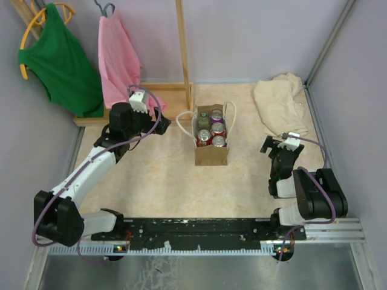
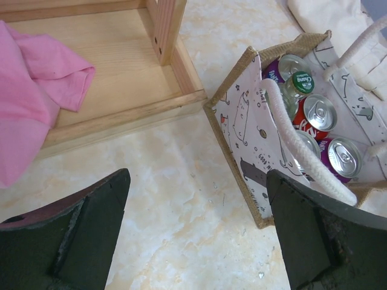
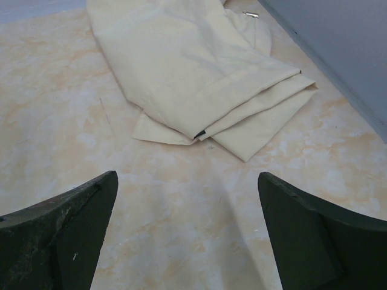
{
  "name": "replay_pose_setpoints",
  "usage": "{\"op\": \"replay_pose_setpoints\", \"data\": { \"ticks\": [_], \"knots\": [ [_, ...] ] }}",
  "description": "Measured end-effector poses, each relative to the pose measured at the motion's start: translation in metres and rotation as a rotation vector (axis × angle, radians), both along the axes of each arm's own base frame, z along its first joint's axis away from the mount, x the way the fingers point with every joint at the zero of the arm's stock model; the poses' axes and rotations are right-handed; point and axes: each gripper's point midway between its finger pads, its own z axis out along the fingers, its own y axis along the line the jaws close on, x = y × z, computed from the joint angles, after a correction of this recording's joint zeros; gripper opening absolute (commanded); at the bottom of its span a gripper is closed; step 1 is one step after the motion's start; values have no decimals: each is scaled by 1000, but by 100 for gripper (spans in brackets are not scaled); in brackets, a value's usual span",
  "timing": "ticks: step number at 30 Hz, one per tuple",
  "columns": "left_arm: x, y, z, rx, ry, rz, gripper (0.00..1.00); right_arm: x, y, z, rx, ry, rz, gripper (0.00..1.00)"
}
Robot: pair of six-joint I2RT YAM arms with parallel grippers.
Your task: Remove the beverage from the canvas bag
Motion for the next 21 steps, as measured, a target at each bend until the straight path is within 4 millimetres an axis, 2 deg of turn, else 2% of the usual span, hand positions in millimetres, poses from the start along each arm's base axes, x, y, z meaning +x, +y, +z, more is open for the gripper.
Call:
{"op": "replay_pose_setpoints", "data": {
  "ticks": [6,12,21],
  "knots": [
    [-8,3,11,-11,-24,1,100,0,0,0,0,0,0,99],
    [-12,4,6,-4,4,-2,100,0,0,0,0,0,0,99],
    [-25,-19,14,-54,10,-149,100,0,0,0,0,0,0,99]
  ]
}}
